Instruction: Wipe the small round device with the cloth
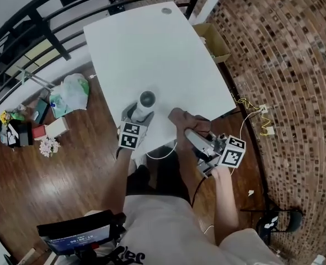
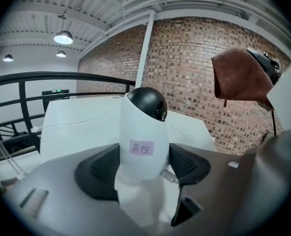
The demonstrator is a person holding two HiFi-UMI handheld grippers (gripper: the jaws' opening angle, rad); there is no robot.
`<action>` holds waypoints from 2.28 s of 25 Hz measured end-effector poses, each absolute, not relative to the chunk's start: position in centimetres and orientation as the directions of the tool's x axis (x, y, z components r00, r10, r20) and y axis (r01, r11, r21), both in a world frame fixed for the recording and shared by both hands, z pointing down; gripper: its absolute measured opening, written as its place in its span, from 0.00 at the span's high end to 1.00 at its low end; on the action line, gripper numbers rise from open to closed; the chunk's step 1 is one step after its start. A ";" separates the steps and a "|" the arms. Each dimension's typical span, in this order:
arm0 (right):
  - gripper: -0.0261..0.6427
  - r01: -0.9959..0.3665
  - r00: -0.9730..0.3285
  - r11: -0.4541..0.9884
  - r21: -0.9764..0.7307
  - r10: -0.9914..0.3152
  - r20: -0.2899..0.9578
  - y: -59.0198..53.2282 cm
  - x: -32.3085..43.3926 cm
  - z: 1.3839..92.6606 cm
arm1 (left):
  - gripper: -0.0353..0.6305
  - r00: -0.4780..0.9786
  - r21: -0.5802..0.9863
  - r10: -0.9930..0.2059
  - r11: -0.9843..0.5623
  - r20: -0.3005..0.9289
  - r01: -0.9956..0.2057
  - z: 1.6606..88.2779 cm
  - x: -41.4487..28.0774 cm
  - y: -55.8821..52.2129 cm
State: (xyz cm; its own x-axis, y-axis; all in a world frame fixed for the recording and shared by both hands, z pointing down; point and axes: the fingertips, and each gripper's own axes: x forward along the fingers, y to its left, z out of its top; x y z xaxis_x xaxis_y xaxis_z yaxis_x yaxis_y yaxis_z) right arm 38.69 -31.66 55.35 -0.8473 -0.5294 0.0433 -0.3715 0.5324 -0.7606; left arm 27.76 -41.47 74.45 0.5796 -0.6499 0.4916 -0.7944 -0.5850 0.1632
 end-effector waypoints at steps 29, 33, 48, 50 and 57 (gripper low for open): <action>0.92 -0.730 -0.644 0.592 -0.343 -0.763 0.054 -3.6 42.3 48.9 | 0.42 0.491 0.095 -0.856 -0.482 0.162 -0.871 53.9 30.9 -7.3; 0.92 -0.732 -0.654 0.620 -0.282 -0.756 0.038 2.4 42.4 46.0 | 0.41 0.491 0.075 -0.858 -0.486 0.151 -0.871 49.7 33.2 0.6; 0.92 -0.782 -0.605 0.602 -0.164 -0.795 -0.033 11.4 37.3 38.9 | 0.41 0.440 0.022 -0.898 -0.439 0.000 -0.898 40.3 28.0 10.3; 0.92 -0.788 -0.600 0.595 -0.156 -0.800 -0.022 12.0 36.4 39.1 | 0.42 0.427 0.035 -0.904 -0.428 -0.012 -0.903 40.2 26.7 11.0; 0.92 -0.823 -0.555 0.544 -0.165 -0.831 0.028 13.3 34.8 40.4 | 0.44 0.420 0.040 -0.907 -0.420 -0.016 -0.906 40.9 24.5 11.9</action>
State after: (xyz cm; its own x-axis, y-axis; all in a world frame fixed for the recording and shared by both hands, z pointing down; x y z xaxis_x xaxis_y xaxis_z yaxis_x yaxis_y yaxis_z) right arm 34.80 13.28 40.39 -0.5553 -0.8312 0.0276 -0.8226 0.5440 -0.1653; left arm 24.49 11.95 40.89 0.4200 -0.9074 -0.0160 -0.9065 -0.4203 0.0401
